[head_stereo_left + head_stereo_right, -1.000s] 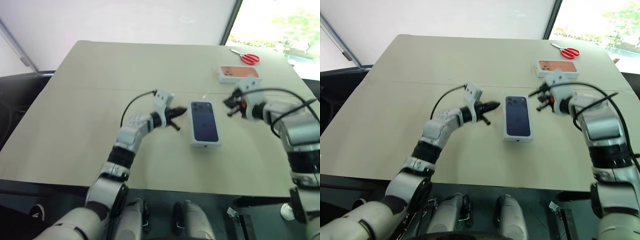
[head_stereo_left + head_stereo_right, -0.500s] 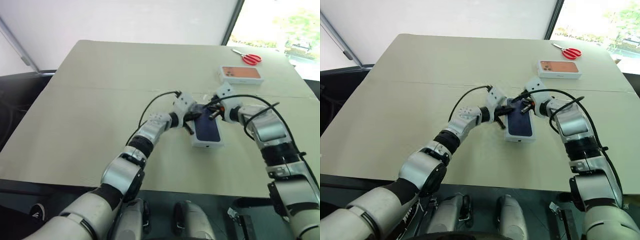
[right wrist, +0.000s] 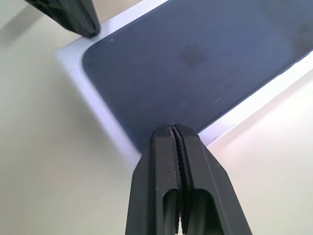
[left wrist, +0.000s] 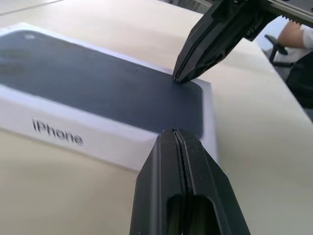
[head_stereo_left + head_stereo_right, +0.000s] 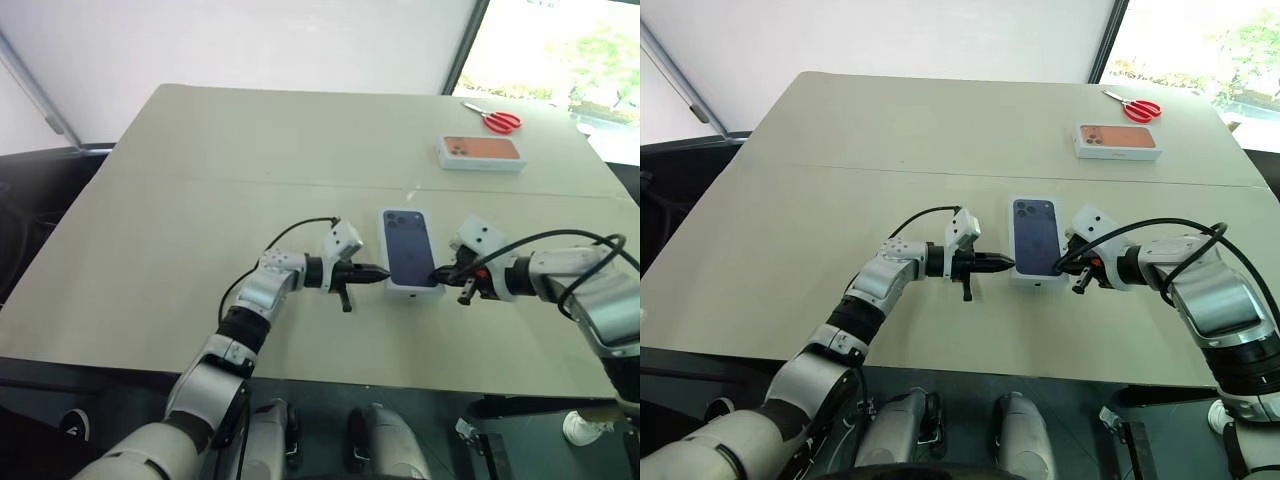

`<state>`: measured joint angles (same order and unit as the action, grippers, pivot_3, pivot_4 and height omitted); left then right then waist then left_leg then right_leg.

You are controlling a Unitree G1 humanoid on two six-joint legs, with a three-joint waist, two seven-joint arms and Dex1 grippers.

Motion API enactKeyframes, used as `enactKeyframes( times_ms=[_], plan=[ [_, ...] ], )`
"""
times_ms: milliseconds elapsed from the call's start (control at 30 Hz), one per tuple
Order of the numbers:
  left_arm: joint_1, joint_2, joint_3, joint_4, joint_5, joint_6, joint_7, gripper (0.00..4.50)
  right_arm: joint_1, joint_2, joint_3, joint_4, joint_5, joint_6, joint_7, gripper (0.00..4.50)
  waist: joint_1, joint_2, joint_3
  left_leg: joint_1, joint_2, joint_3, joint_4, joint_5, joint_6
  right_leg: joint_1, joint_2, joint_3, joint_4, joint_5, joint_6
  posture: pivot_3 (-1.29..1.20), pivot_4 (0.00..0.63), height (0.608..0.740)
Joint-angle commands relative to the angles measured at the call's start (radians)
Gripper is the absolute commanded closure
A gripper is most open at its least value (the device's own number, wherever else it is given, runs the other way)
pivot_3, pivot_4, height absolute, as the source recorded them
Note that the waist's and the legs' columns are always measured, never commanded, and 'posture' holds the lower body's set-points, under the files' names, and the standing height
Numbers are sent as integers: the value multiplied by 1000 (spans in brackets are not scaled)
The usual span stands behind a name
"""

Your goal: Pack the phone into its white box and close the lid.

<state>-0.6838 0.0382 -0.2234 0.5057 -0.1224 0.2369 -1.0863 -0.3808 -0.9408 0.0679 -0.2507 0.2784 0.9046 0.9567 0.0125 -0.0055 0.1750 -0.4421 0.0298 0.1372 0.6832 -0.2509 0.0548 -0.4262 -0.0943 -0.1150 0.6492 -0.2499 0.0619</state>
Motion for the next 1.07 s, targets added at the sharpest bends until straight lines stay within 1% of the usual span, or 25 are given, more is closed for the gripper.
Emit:
enactKeyframes(
  times_ms=[33,100,133,167,200,233,267,300,333,367,467,500,533,600,700,733,767,833,933,1067],
  plan=[
    [-4,16,44,-81,-43,61,55,4246,-16,39,-25,16,-28,-85,-63,4472,-1,0,0,0,0,0,0,0,0,0,0,0,0,0,0,0,150,738],
    [-7,51,87,-123,-65,84,84,3681,-38,99,-78,53,3,-141,-91,4500,-5,0,0,-1,0,0,0,0,0,-1,0,0,0,0,0,0,150,738],
    [-10,73,121,-149,-88,101,99,3231,-56,114,-97,71,38,-108,-79,4500,-9,0,1,-1,0,0,0,0,0,-1,1,0,0,0,0,0,150,738],
    [-15,100,148,-177,-104,133,116,2682,-67,122,-112,83,55,-92,-77,4500,-10,1,1,-1,0,0,0,0,-1,-1,1,0,1,0,0,0,150,738],
    [-16,129,168,-205,-117,155,123,2236,-74,121,-115,90,55,-88,-79,4500,-10,1,1,-1,0,0,-1,1,-1,-2,1,0,1,0,0,0,150,738],
    [-12,161,182,-233,-126,160,120,1741,-74,125,-118,100,59,-112,-73,3988,-10,1,1,-1,0,0,-1,1,-2,-2,1,0,1,0,0,0,150,738],
    [-6,192,193,-259,-135,167,113,1291,-69,120,-109,110,39,-165,-69,3726,-10,1,1,-1,0,0,-1,2,-3,-2,1,0,1,0,0,0,150,738],
    [7,235,207,-285,-141,164,102,823,-79,125,-105,132,33,-180,-72,3277,-10,1,1,-1,0,0,-1,3,-5,-1,1,0,1,0,0,0,150,738],
    [15,265,215,-302,-146,164,96,307,-86,129,-103,150,30,-188,-75,2690,-10,1,1,-1,0,0,0,3,-5,-1,1,0,1,0,0,0,150,738],
    [28,308,233,-313,-149,157,87,0,-94,136,-103,168,24,-224,-78,2311,-8,1,1,-1,0,1,0,3,-5,-1,1,0,1,0,0,0,150,738],
    [71,415,278,-328,-169,145,60,0,-118,144,-106,203,18,-284,-78,681,-9,1,1,-1,-1,1,-1,3,-5,-1,1,0,1,0,0,0,150,738],
    [88,442,292,-339,-182,152,53,0,-118,143,-110,210,21,-305,-68,233,-8,1,1,-1,-1,1,-1,3,-6,-1,1,0,1,0,0,0,150,738],
    [107,466,303,-351,-190,149,45,0,-115,139,-113,218,23,-330,-54,56,-8,1,1,-1,0,1,-1,4,-6,-1,1,0,1,0,0,0,150,738],
    [150,506,327,-378,-204,149,41,0,-113,136,-127,241,33,-378,-31,56,-6,1,1,-1,0,1,0,4,-6,-1,1,0,1,0,0,0,150,738],
    [220,558,356,-426,-225,160,36,0,-90,109,-160,252,55,-473,44,56,-4,1,1,-1,-1,1,0,4,-6,-1,1,0,0,0,0,0,150,738],
    [246,574,368,-444,-232,163,38,0,-80,99,-173,258,83,-456,78,56,-4,1,1,-1,-1,1,0,4,-6,-1,0,0,0,0,1,0,150,738],
    [261,583,373,-457,-237,165,43,0,-73,93,-181,266,102,-441,101,56,-3,1,1,-1,-1,1,0,4,-6,-1,0,0,0,0,1,0,150,738],
    [301,604,381,-477,-237,156,51,0,-50,92,-210,278,106,-501,120,56,-2,1,1,-1,-1,1,-1,4,-6,-1,0,0,0,0,0,0,150,738],
    [353,626,399,-516,-248,172,65,0,-22,79,-254,274,155,-484,162,56,-4,1,1,-1,-1,1,-1,3,-6,-1,0,0,0,0,0,0,150,738],
    [446,654,455,-594,-274,196,109,0,39,50,-303,311,134,-564,186,56,-6,2,1,0,0,1,-1,3,-6,-1,-1,0,0,0,0,0,150,738]
  ],
)
